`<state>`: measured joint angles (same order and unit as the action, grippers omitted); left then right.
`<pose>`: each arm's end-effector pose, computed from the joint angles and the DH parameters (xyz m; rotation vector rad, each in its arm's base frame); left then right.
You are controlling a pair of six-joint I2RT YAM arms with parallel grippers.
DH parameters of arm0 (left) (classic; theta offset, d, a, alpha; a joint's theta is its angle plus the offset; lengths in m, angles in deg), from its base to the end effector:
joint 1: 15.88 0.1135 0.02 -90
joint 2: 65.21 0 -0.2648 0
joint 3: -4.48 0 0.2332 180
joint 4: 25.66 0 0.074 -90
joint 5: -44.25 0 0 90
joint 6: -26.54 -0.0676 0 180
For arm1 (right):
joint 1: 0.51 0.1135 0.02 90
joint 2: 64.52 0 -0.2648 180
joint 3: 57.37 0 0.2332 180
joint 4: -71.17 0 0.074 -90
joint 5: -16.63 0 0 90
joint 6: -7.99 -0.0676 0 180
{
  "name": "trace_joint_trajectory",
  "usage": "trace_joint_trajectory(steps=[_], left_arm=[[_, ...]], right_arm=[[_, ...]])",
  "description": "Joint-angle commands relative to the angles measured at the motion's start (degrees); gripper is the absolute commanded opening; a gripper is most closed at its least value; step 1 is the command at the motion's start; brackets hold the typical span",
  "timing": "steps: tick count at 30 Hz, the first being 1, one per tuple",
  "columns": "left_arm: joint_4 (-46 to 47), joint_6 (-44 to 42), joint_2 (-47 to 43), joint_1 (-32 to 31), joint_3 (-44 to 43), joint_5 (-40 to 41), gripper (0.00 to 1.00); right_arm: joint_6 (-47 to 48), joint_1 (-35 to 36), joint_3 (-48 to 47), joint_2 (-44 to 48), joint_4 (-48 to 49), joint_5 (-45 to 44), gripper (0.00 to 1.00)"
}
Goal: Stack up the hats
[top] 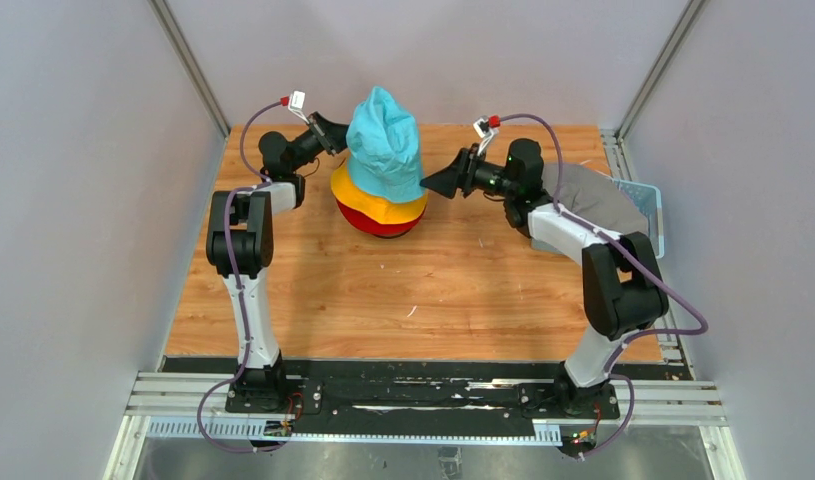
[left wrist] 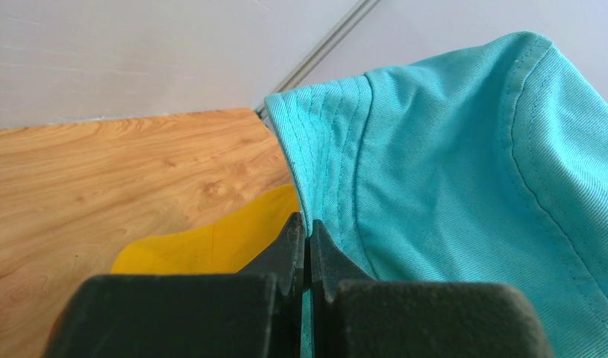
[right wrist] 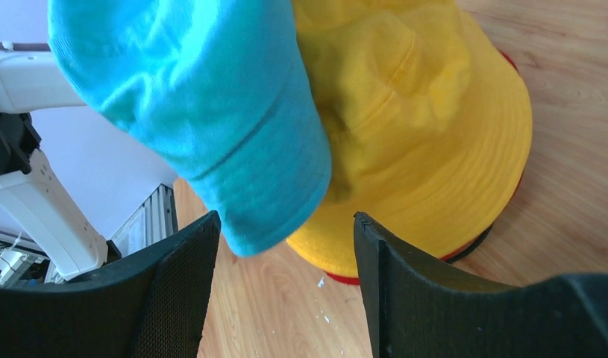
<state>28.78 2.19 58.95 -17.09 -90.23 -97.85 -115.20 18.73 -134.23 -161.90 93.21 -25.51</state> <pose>0.4752 -0.0634 0.2668 0.1351 1.4638 -1.4843 0.3533 0.1764 0.2975 -0.5188 1.6431 1.3355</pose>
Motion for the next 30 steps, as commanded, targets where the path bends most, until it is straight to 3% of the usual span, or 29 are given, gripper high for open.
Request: trace_joint_trajectory(steps=[1, 9, 13, 15, 18, 19, 30], left_arm=[[2.5, 0.0, -0.6, -0.2, 0.3, -1.6, 0.0], [2.4, -0.3, 0.0, -0.2, 0.2, -2.4, 0.0], [2.3, -0.4, 0.3, -0.2, -0.1, -2.7, 0.0], [2.3, -0.4, 0.4, -0.2, -0.2, -2.9, 0.0], [2.3, -0.4, 0.5, -0.2, -0.2, -3.0, 0.0], [2.2, -0.3, 0.4, -0.1, -0.3, -3.1, 0.0], [-3.8, 1.4, -6.2, 0.1, -2.2, -2.5, 0.0]], right_arm=[[-3.4, 0.3, -6.8, -1.5, 3.8, 2.8, 0.65], [-8.5, 1.7, -17.2, -7.9, 4.1, 6.5, 0.62], [-10.0, 2.2, -19.7, -10.8, 5.3, 7.5, 0.55], [-9.4, 2.3, -20.9, -11.5, 4.0, 7.4, 0.42], [-7.1, 2.3, -22.0, -11.4, 0.5, 6.2, 0.06], [-5.8, 2.3, -22.1, -10.9, -0.9, 5.6, 0.01], [11.0, 2.3, -25.5, 0.9, -19.5, -2.8, 0.01]])
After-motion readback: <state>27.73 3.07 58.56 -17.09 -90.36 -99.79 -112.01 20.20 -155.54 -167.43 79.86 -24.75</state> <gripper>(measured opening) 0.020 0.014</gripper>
